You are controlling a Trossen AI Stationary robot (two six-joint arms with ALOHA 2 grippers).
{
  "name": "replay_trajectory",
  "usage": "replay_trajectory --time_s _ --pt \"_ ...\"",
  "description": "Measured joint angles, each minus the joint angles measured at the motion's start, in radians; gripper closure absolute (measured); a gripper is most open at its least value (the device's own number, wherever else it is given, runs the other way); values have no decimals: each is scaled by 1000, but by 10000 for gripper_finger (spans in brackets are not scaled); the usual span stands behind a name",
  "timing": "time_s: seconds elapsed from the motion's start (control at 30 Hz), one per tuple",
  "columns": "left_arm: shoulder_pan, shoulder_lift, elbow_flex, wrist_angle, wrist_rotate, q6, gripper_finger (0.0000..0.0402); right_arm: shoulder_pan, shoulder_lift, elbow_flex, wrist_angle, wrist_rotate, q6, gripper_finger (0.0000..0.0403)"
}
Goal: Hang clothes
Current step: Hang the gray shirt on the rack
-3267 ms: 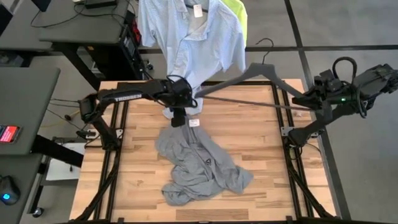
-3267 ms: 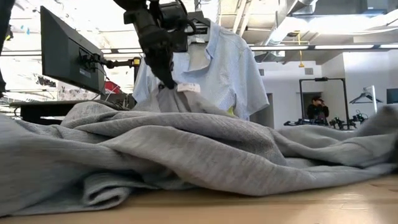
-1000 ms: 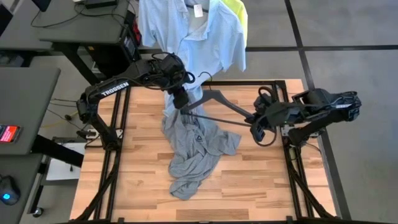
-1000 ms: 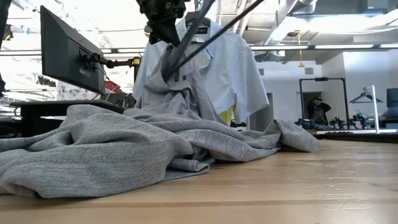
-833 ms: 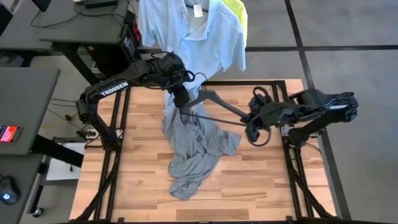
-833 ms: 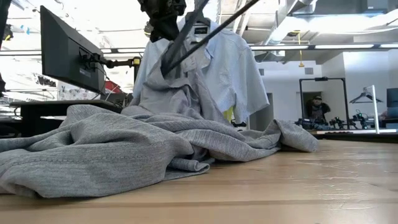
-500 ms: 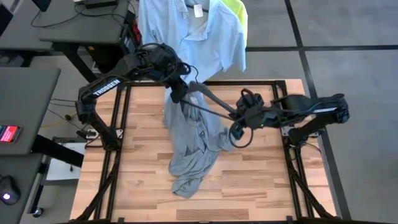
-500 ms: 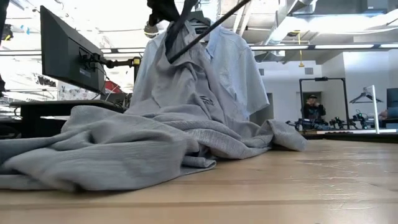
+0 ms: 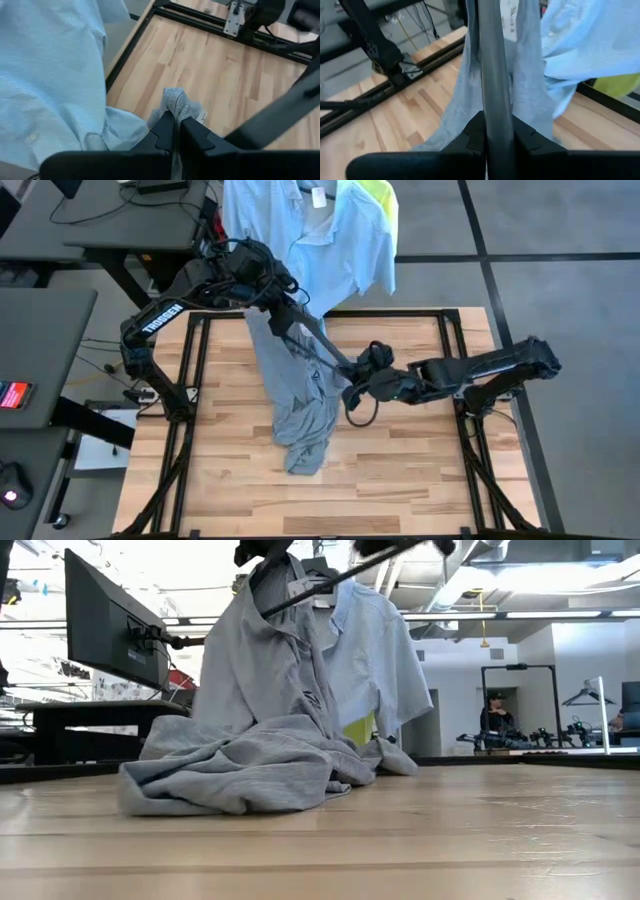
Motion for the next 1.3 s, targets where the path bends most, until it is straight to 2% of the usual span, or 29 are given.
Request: replay_trajectory --time_s 0.17,0.3,0.47,0.67,0.8,1.0,1.1,1.3 --pt "-2 0 0 -2 -26 19 401 -11 0 -143 200 -6 -14 377" --pt "-3 0 -2 -9 -30 30 401 -12 35 -195 309 -4 -16 377" --pt "-7 0 -2 -1 -26 47 401 -17 99 -200 415 -21 -22 377" --pt "-15 0 -2 8 -31 100 401 -58 105 -205 495 -65 -105 377" --pt "-16 0 -2 4 -54 129 401 -88 107 -207 523 -138 -133 377" --pt "-17 0 -2 -22 -65 189 399 -100 126 -207 544 -156 -150 377" --pt "-18 -1 -2 -78 -101 231 378 -105 136 -207 557 -158 -152 377" --pt "-19 -6 17 -92 -213 339 304 -111 136 -208 606 -154 -195 377"
